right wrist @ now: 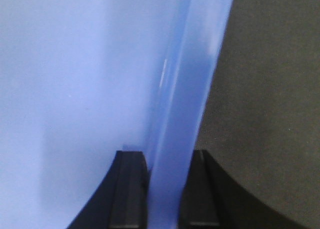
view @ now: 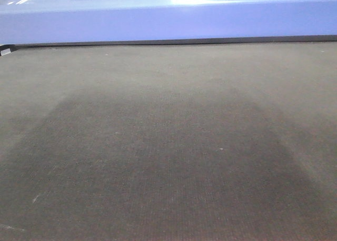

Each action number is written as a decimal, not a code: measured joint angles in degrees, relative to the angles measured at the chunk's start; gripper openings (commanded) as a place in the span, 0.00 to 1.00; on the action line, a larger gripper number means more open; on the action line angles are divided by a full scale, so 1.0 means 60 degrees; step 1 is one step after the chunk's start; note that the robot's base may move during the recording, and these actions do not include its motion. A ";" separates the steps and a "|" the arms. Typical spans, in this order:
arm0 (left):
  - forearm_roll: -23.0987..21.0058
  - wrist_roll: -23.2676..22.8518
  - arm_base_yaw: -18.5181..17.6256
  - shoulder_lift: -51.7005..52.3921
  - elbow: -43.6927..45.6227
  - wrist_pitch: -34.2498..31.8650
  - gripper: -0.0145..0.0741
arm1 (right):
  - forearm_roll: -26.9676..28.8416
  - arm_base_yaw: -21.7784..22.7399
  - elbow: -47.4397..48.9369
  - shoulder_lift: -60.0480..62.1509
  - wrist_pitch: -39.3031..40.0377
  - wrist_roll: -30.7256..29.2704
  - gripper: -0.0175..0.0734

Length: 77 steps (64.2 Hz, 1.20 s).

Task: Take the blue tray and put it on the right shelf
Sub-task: 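Hold the tray raised with both grippers while the base backs away, then carry the tray in both grippers while driving past the red table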

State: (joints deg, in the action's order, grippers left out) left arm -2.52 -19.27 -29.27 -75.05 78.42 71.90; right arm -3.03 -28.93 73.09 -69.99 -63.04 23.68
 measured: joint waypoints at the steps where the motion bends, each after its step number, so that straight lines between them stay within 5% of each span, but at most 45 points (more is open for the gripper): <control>1: 0.0000 0.0000 0.0000 0.0000 0.0000 0.0000 0.11 | 0.0000 0.0000 0.0000 0.0000 0.0000 0.0000 0.26; 77: -0.0256 -0.0019 0.0000 0.0000 0.0000 0.0023 0.11 | -0.0057 0.0015 0.0000 0.0000 -0.0060 0.0000 0.26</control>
State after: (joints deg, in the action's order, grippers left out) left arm -4.05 -19.38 -29.27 -75.05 78.42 72.04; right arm -3.37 -28.84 73.09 -69.99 -63.40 23.68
